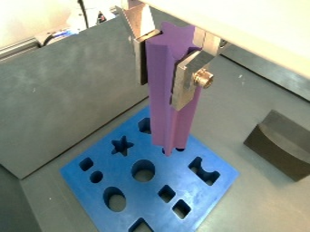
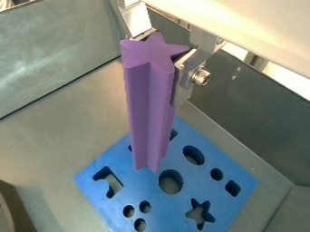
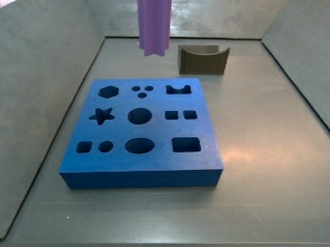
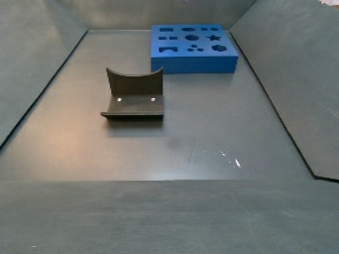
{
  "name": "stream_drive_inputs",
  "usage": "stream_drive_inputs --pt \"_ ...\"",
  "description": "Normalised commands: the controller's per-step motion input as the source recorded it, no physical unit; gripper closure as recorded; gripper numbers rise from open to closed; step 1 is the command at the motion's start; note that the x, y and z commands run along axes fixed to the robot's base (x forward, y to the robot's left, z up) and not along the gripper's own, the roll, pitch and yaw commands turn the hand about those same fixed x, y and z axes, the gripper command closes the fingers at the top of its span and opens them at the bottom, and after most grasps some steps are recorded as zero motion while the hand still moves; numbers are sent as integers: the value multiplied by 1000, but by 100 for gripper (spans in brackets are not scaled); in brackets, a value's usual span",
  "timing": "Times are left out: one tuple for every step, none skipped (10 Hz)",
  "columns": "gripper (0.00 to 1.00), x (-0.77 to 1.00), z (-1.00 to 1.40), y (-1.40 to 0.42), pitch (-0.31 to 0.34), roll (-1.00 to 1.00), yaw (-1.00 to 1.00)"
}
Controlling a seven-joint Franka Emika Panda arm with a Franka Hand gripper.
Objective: Insert the star object.
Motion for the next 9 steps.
stream_drive_inputs --pt "100 -40 -520 0 7 -134 -940" --pt "100 -89 -566 0 0 -203 -866" --pt "100 -260 -417 0 -6 -266 -754" --pt "100 -431 -177 0 -187 -241 -691" --pt "100 -157 -77 -23 -180 -200 -857" --pt "100 0 -57 -29 -160 -173 -969" --pt "100 0 -54 -31 -157 -166 -974" --pt "100 0 -57 -31 -156 -164 -977" --pt "100 0 -49 -23 -139 -137 -997"
